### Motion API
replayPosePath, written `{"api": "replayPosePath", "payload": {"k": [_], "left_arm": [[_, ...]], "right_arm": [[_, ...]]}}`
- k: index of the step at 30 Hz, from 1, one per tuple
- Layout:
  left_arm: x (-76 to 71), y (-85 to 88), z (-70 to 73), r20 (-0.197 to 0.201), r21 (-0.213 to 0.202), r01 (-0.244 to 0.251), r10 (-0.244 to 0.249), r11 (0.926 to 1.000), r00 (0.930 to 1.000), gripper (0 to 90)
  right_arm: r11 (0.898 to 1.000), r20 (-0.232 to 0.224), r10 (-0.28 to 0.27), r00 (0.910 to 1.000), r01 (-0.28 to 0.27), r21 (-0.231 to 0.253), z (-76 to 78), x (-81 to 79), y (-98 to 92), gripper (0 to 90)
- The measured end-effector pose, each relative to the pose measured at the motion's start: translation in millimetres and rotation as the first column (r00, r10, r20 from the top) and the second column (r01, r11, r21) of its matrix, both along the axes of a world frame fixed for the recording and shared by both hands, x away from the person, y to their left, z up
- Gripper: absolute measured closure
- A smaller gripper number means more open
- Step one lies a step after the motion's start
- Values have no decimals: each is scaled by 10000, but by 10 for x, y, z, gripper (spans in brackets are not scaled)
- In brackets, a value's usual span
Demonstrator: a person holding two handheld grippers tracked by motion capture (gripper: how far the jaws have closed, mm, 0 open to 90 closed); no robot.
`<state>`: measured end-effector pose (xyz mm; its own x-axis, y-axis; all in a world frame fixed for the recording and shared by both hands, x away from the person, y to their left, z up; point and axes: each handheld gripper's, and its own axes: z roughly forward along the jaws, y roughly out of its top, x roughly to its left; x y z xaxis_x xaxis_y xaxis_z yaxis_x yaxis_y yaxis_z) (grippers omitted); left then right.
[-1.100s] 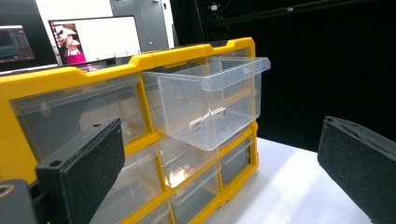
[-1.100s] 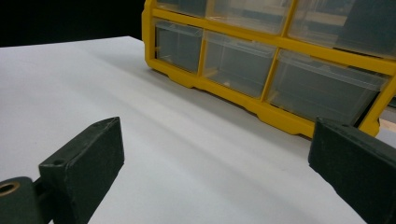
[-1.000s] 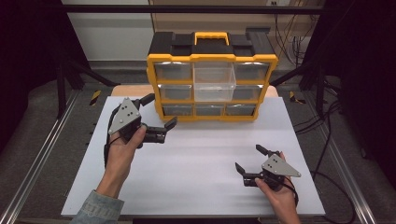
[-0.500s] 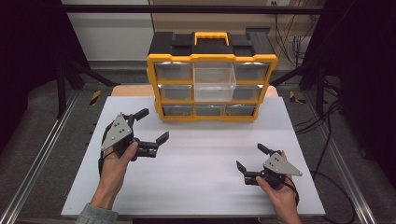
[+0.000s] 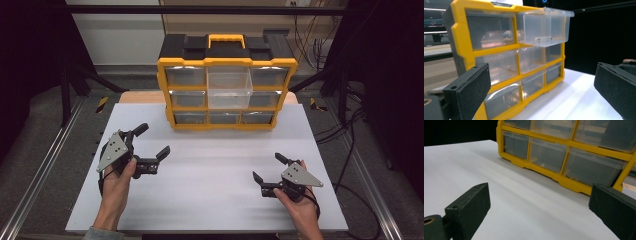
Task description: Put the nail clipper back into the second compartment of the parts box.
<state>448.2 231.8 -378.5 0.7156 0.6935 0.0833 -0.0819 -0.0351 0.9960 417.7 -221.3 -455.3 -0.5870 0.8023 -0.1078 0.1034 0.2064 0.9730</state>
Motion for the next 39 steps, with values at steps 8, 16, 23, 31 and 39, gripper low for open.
{"api": "replayPosePath", "payload": {"k": [8,16,23,31,39], "left_arm": [[-75,96,-156,-211,144,-231,234,9996,9995,5],[-183,171,-332,-209,350,-622,630,9974,9978,6],[-181,242,-501,-455,241,-935,945,9953,9945,8],[-189,267,-594,-542,205,-1150,1160,9931,9918,10],[-207,331,-617,-495,183,-1339,1346,9908,9897,10]], "right_arm": [[10000,14,-68,10000,68,61,25,-4,21,41],[9984,-164,-534,9984,537,172,64,15,81,53],[9991,-402,-408,9984,412,102,151,74,160,56],[9995,-346,-281,9990,285,120,382,186,287,59],[9999,-317,-79,9995,75,-134,684,277,407,70]]}}
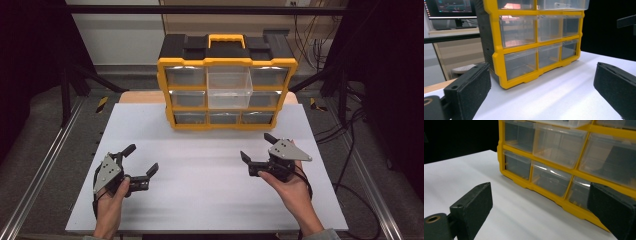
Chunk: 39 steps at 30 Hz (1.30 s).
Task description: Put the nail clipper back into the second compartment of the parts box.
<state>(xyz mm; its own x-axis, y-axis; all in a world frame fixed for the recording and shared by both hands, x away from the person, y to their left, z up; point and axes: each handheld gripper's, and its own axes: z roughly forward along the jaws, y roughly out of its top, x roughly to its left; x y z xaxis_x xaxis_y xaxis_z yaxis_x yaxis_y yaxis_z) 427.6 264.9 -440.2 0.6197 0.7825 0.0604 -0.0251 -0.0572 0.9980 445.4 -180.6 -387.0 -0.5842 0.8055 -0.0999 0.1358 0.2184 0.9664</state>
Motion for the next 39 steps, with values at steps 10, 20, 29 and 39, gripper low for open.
{"api": "replayPosePath", "payload": {"k": [10,20,29,39], "left_arm": [[-31,1,-18,76,-189,-131,132,9997,9999,10],[-39,-87,-44,61,276,9,-10,9996,10000,10],[-41,-92,-53,34,160,-47,46,9999,10000,10],[-27,-69,-60,-40,127,-98,99,9999,9999,10]], "right_arm": [[9995,40,73,10000,-74,296,337,90,57,156],[9990,-47,369,9993,-367,254,503,159,217,408],[9994,-243,333,9991,-332,54,484,195,287,633],[9985,-365,495,9981,-486,255,466,235,350,817]]}}
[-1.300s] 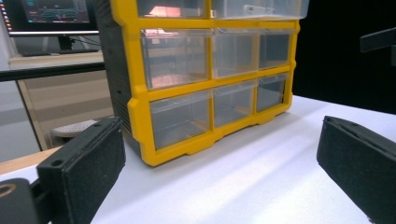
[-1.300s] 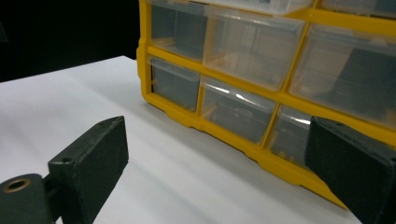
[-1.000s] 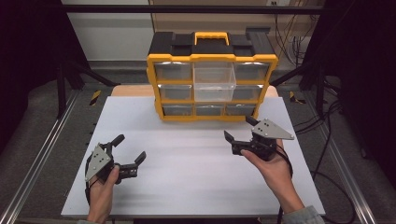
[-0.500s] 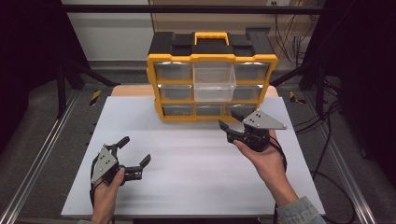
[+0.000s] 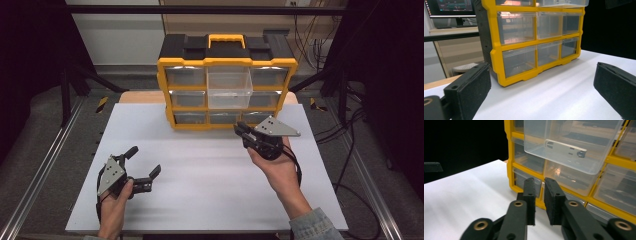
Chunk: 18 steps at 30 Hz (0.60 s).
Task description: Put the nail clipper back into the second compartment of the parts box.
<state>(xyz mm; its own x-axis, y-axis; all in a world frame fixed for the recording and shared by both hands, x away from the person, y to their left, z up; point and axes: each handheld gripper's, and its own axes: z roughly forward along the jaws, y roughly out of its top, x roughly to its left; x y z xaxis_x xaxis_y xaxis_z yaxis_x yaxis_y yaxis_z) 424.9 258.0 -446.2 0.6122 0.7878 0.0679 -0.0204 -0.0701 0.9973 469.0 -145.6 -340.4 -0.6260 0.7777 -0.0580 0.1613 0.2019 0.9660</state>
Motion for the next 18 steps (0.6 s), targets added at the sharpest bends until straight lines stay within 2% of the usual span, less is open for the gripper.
{"api": "replayPosePath", "payload": {"k": [8,18], "left_arm": [[-11,35,15,72,-88,-208,209,9997,9998,10],[-26,35,24,197,25,-276,276,9996,9994,12]], "right_arm": [[9999,-39,42,10000,-42,145,-1,25,83,877],[9988,5,-118,9999,118,478,136,108,174,900]]}}
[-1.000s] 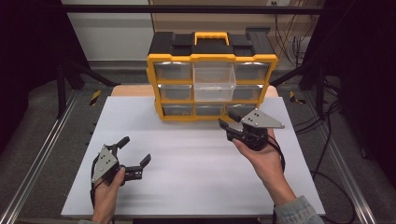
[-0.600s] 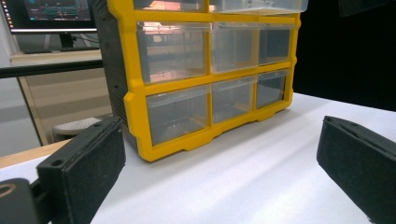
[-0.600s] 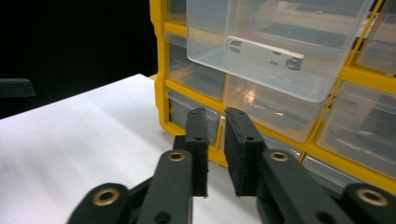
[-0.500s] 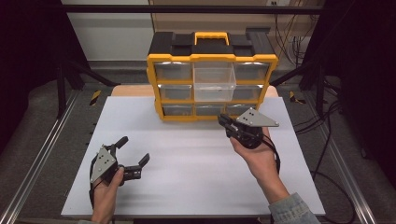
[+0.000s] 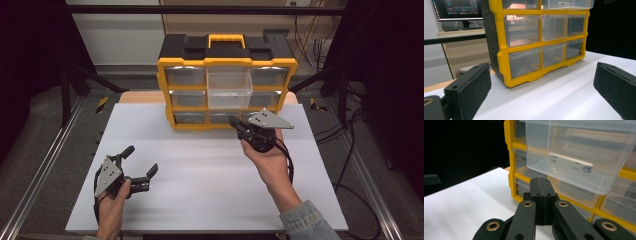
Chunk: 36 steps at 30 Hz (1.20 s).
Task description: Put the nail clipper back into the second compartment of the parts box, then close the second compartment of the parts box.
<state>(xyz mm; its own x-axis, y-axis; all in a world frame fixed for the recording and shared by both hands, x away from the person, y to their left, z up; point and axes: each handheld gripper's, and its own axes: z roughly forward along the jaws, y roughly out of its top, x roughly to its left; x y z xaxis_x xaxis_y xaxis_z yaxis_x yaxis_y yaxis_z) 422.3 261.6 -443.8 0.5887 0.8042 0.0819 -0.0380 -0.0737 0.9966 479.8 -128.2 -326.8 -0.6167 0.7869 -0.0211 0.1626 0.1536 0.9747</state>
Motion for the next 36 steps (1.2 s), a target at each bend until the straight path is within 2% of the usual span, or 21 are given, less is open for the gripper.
{"api": "replayPosePath", "payload": {"k": [6,15,18,24,27,36], "left_arm": [[-4,-6,-3,31,106,-55,55,9999,10000,14],[-3,16,3,94,29,-201,201,9998,9998,15],[-5,38,9,153,336,-293,288,9990,9995,15],[3,42,1,37,109,-124,124,9999,9999,14],[10,49,-6,-63,-208,-65,63,9998,10000,14],[27,62,-13,-228,-266,-5,-2,9996,9997,13]], "right_arm": [[9997,130,-236,9996,236,30,23,40,43,900],[9990,18,-431,9991,430,150,30,104,73,900],[9980,123,-613,9980,611,154,41,120,72,900],[9973,112,-707,9974,704,211,33,147,81,900],[9971,70,-732,9973,730,206,28,168,88,900],[9965,36,-798,9968,797,234,42,260,106,900]]}}
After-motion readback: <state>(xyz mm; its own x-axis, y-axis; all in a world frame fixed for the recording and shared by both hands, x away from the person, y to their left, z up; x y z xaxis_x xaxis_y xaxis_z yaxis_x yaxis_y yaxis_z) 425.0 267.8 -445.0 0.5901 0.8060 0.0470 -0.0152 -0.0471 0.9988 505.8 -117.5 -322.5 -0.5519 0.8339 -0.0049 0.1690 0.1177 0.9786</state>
